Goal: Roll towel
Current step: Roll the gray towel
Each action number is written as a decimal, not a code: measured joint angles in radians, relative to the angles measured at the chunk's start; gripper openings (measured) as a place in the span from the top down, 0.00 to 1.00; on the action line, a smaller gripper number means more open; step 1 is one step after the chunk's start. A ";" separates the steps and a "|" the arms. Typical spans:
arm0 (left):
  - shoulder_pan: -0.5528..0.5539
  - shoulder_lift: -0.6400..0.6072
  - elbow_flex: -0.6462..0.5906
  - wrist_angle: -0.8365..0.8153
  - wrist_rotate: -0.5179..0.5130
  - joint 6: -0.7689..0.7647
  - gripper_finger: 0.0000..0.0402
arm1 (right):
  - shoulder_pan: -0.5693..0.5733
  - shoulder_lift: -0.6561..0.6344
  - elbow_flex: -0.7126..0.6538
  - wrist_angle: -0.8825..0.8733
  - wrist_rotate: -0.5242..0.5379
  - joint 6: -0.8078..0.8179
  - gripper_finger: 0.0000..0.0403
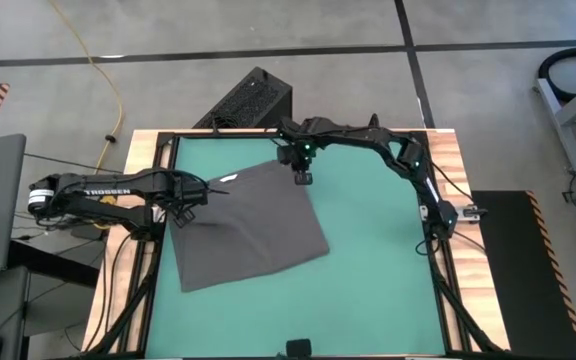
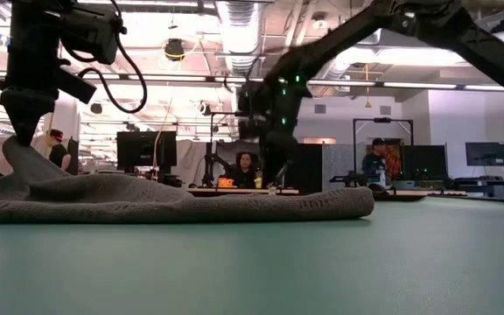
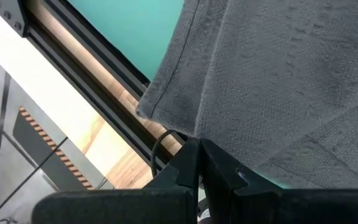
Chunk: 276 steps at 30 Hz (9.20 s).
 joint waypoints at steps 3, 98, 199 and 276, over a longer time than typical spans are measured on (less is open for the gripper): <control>0.000 0.000 0.000 -0.001 0.001 -0.005 1.00 | 0.049 -0.050 0.001 -0.020 0.008 0.023 0.99; -0.360 0.000 -0.002 0.415 0.103 -0.022 1.00 | 0.319 -0.635 -0.954 0.427 0.191 0.442 0.47; -0.342 0.000 -0.077 0.277 -0.148 -0.333 1.00 | 0.271 -0.485 -0.658 0.158 0.403 0.432 0.91; -1.179 0.641 0.225 0.690 0.005 -1.656 0.58 | 0.464 -0.684 -0.657 0.136 0.485 0.458 0.49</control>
